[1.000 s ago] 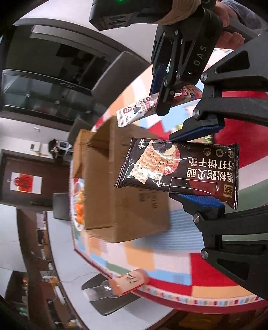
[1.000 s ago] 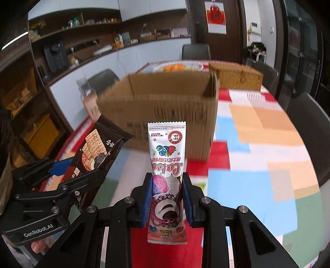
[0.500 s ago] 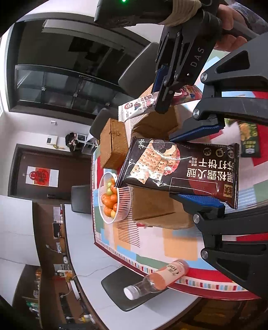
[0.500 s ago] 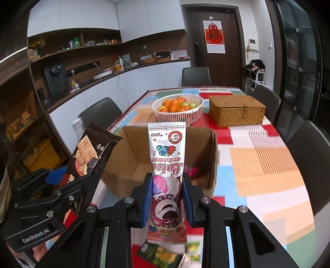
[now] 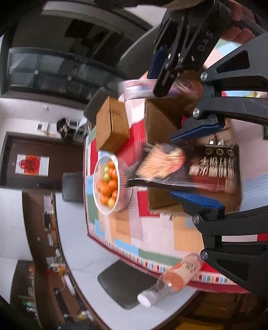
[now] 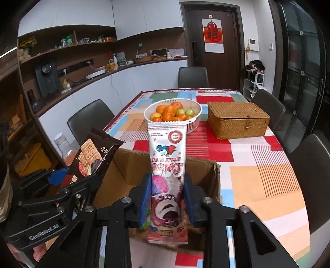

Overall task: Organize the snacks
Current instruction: 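Carry both packs over the cardboard box and open both grippers to drop them, then move both grippers back down to the green cracker pack and white biscuit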

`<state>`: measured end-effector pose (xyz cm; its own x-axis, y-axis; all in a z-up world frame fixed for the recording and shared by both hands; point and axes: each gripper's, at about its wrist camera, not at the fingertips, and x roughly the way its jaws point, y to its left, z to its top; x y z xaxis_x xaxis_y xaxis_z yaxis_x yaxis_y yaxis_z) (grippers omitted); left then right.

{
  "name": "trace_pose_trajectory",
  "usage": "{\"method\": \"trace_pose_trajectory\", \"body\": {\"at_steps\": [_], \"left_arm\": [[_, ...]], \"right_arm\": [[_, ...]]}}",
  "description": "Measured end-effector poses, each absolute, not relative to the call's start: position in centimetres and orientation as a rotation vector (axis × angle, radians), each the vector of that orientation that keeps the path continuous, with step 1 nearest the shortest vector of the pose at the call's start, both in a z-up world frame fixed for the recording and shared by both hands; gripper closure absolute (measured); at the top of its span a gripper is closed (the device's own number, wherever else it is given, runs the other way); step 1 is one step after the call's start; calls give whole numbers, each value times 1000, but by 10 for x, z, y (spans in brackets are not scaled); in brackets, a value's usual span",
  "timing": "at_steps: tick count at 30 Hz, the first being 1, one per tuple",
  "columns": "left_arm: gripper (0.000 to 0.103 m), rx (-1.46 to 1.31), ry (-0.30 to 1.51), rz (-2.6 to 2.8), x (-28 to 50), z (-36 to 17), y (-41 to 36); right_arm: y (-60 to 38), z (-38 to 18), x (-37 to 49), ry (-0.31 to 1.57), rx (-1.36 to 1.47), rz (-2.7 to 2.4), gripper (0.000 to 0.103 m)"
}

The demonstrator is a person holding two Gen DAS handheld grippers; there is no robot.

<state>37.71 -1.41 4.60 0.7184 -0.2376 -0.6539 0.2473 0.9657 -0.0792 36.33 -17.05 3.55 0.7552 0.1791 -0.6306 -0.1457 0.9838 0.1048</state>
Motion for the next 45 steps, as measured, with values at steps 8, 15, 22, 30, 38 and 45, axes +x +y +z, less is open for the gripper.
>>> {"method": "trace_pose_trajectory", "body": {"at_steps": [8,15,22,30,38,45], "left_arm": [[38,42,687,-284,334,50,-19],[34,58,691,-335,287,42,-32],[31,103,727,-365,252,21,-50],[29,152,834,-407,229,-18,-64],[29,168,936,-409,220,-56,-71],[29,199,1011,-416,219,-80,-77]], "right_arm": [[-175,39,332,665,12,165,53],[-184,36,289,664,-28,207,53],[-198,15,255,714,-57,218,53],[-209,-23,233,832,-80,223,53],[-210,-59,223,957,-179,259,53],[-200,-83,222,1042,-271,323,53]]}}
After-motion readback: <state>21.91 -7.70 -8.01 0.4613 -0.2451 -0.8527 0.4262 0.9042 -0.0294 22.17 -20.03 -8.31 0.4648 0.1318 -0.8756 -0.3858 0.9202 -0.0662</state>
